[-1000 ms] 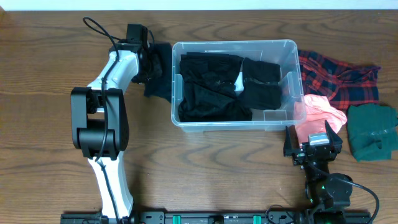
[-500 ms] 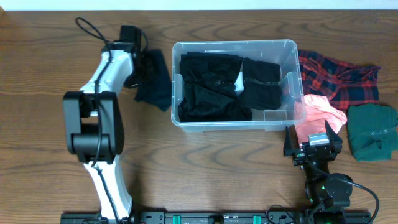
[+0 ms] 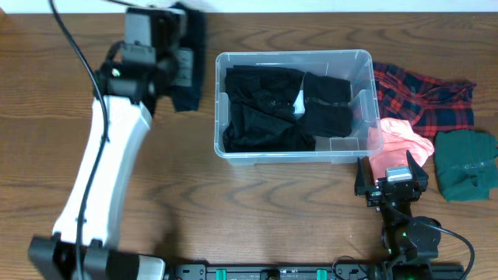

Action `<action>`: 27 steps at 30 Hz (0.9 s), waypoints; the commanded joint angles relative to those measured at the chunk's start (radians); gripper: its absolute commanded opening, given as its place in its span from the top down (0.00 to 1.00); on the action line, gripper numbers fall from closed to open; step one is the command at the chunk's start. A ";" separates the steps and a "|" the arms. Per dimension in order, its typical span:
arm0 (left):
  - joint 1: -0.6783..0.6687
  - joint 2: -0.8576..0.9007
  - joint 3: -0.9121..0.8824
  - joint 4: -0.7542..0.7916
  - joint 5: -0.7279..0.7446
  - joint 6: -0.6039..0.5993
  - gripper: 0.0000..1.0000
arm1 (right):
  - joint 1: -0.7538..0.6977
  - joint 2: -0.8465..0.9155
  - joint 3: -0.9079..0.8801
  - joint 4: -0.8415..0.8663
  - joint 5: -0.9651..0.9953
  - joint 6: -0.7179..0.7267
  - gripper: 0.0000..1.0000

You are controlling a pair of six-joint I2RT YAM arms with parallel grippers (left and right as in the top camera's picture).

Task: Pack container
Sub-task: 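Carry the black item over the bin and lower it inside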

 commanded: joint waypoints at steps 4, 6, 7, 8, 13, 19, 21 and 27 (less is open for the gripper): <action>-0.175 -0.014 0.013 -0.029 0.295 0.383 0.94 | -0.003 -0.002 -0.002 -0.003 0.003 -0.010 0.01; -0.222 -0.006 0.013 -0.030 0.381 0.429 0.94 | -0.003 -0.002 -0.002 -0.003 0.003 -0.009 0.01; -0.240 -0.002 0.013 -0.028 0.402 0.442 0.94 | -0.003 -0.002 -0.002 -0.003 0.003 -0.009 0.01; -0.260 0.005 0.013 -0.024 0.416 0.455 0.94 | -0.003 -0.002 -0.002 -0.004 0.003 -0.009 0.01; -0.343 0.036 0.012 -0.021 0.419 0.462 0.94 | -0.003 -0.002 -0.002 -0.003 0.003 -0.009 0.01; -0.423 0.085 0.011 -0.020 0.418 0.518 0.94 | -0.003 -0.002 -0.002 -0.004 0.003 -0.009 0.01; -0.441 0.108 0.011 -0.020 0.418 0.519 0.94 | -0.003 -0.002 -0.002 -0.004 0.003 -0.010 0.01; -0.487 0.184 0.011 -0.016 0.418 0.552 0.94 | -0.003 -0.002 -0.002 -0.003 0.003 -0.009 0.01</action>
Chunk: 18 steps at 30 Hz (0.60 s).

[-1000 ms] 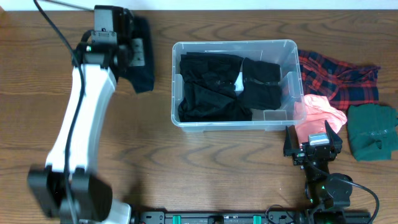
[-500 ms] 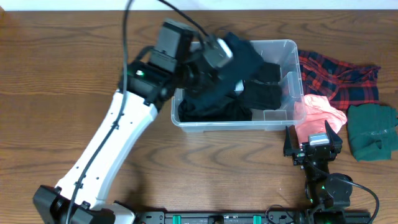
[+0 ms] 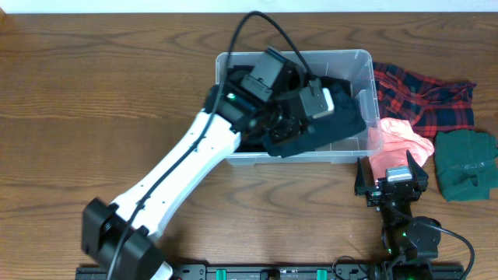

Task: Pack container
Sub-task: 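Carry the black item over the bin and lower it inside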

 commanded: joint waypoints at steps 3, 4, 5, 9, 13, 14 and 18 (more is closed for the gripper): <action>-0.028 0.055 0.011 0.011 0.024 0.085 0.94 | -0.003 -0.002 -0.002 -0.003 0.003 -0.010 0.01; -0.029 0.061 0.011 0.015 0.024 0.090 0.94 | -0.003 -0.002 -0.002 -0.003 0.003 -0.010 0.01; -0.031 0.068 0.011 0.021 0.024 0.090 0.94 | -0.003 -0.002 -0.002 -0.003 0.003 -0.010 0.01; -0.032 0.075 0.011 0.042 0.024 0.090 0.94 | -0.003 -0.002 -0.002 -0.003 0.003 -0.009 0.01; -0.032 0.076 0.010 0.084 0.024 0.090 0.94 | -0.003 -0.002 -0.002 -0.004 0.003 -0.009 0.01; -0.032 0.077 0.010 0.093 0.024 0.090 0.94 | -0.003 -0.002 -0.002 -0.003 0.003 -0.010 0.01; -0.033 0.083 0.010 0.108 0.024 0.090 0.94 | -0.003 -0.002 -0.002 -0.003 0.003 -0.009 0.01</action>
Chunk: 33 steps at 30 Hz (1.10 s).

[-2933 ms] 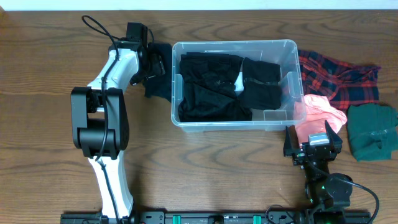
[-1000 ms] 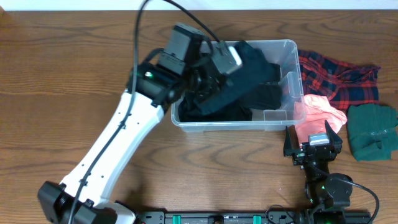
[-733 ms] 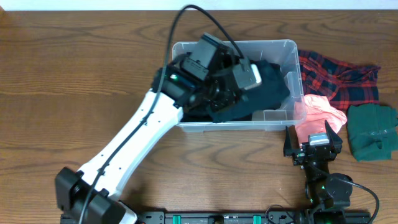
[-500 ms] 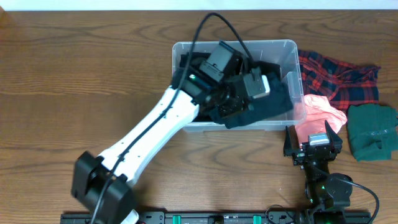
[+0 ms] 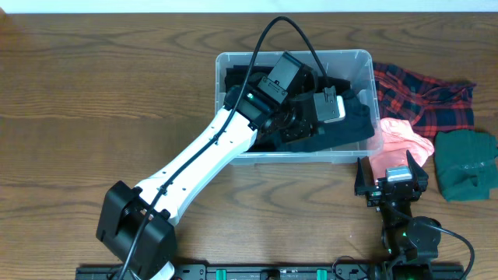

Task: Pack container
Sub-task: 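Carry the black item over the bin and lower it inside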

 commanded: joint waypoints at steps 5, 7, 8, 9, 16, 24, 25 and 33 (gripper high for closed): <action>-0.006 0.042 0.010 0.005 0.025 0.010 0.94 | -0.003 -0.002 -0.002 -0.004 0.003 -0.009 0.01; -0.008 0.056 0.010 0.005 0.025 0.010 0.94 | -0.003 -0.002 -0.002 -0.003 0.003 -0.009 0.01; -0.010 0.065 0.010 0.005 0.025 0.010 0.94 | -0.003 -0.002 -0.002 -0.003 0.003 -0.010 0.01; -0.011 0.072 0.010 0.005 0.025 0.010 0.94 | -0.003 -0.002 -0.002 -0.003 0.003 -0.009 0.01; -0.028 0.112 0.010 0.005 0.025 0.010 0.94 | -0.003 -0.002 -0.002 -0.004 0.003 -0.009 0.01; -0.045 0.166 0.010 0.010 0.025 0.010 0.93 | -0.003 -0.002 -0.002 -0.003 0.003 -0.009 0.01; -0.047 0.172 0.010 0.013 0.025 0.010 0.93 | -0.003 -0.002 -0.002 -0.004 0.003 -0.010 0.01; -0.049 0.184 0.010 0.050 0.025 0.009 0.93 | -0.003 -0.002 -0.002 -0.004 0.003 -0.009 0.01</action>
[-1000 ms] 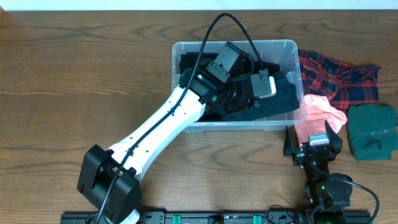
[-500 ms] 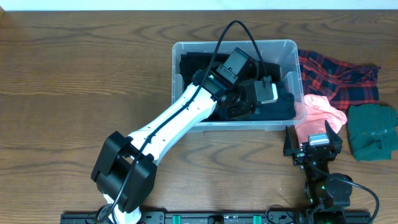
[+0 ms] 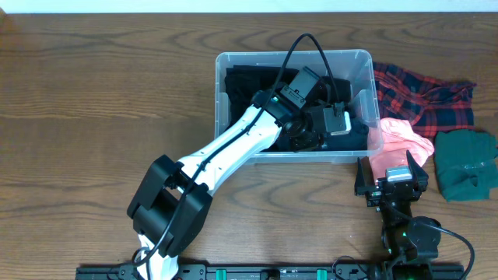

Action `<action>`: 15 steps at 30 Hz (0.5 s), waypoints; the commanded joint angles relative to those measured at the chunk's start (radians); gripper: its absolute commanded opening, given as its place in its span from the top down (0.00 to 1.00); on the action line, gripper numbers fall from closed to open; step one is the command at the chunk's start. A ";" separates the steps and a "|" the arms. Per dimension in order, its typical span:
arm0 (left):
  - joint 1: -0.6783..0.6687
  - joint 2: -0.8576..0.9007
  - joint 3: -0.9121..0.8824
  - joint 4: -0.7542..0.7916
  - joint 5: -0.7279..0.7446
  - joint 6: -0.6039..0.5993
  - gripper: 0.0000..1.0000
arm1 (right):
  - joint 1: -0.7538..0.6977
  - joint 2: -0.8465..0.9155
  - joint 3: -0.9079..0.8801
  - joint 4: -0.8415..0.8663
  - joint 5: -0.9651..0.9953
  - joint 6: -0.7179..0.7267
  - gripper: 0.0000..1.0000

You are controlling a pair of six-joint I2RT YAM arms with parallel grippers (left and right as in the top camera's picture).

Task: Pack container
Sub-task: 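Carry the black item over the bin and lower it inside, then open the left gripper and press the black item down in the bin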

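Note:
The clear plastic container [image 3: 220, 109] stands at the table's middle back, with black clothes [image 3: 245, 82] lying in its left half. My left arm reaches in from the front left. Its gripper [image 3: 336, 128] is low in the right half of the container, shut on a dark navy garment [image 3: 359, 134] bunched against the right wall; the wrist hides the fingers. My right gripper [image 3: 391, 167] is parked at the front right, open and holding nothing, just in front of a pink cloth [image 3: 397, 140].
To the right of the container lie a red plaid cloth [image 3: 424, 97], the pink cloth and, furthest right, a folded green garment [image 3: 465, 163]. The left arm's cable loops above the container.
My left gripper has moved right and lower in the container, and the dark garment now sits against the right wall. The right arm has not moved.
My left gripper was left of the container, over a dark garment on the table. Then it held that garment over the container's front rim, then further in, and now it is low in the right half. The right arm stayed parked.

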 commanded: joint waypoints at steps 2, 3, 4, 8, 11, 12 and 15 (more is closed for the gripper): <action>-0.005 0.007 0.010 0.021 0.025 0.006 0.93 | -0.003 -0.002 -0.002 -0.003 0.003 -0.009 0.01; -0.005 0.007 0.010 0.024 0.025 0.006 0.93 | -0.003 -0.002 -0.002 -0.004 0.003 -0.010 0.01; -0.005 0.007 0.010 0.026 0.026 0.006 0.93 | -0.003 -0.002 -0.002 -0.003 0.003 -0.009 0.01; -0.005 0.007 0.010 0.031 0.026 0.006 0.93 | -0.003 -0.002 -0.002 -0.003 0.003 -0.010 0.01; -0.005 0.008 0.010 0.031 0.025 0.006 0.93 | -0.003 -0.002 -0.002 -0.003 0.003 -0.010 0.01; -0.005 0.008 0.010 0.031 0.025 0.006 0.93 | -0.003 -0.002 -0.002 -0.004 0.003 -0.009 0.01; -0.005 0.020 0.010 0.031 0.025 0.006 0.93 | -0.003 -0.002 -0.002 -0.003 0.003 -0.009 0.01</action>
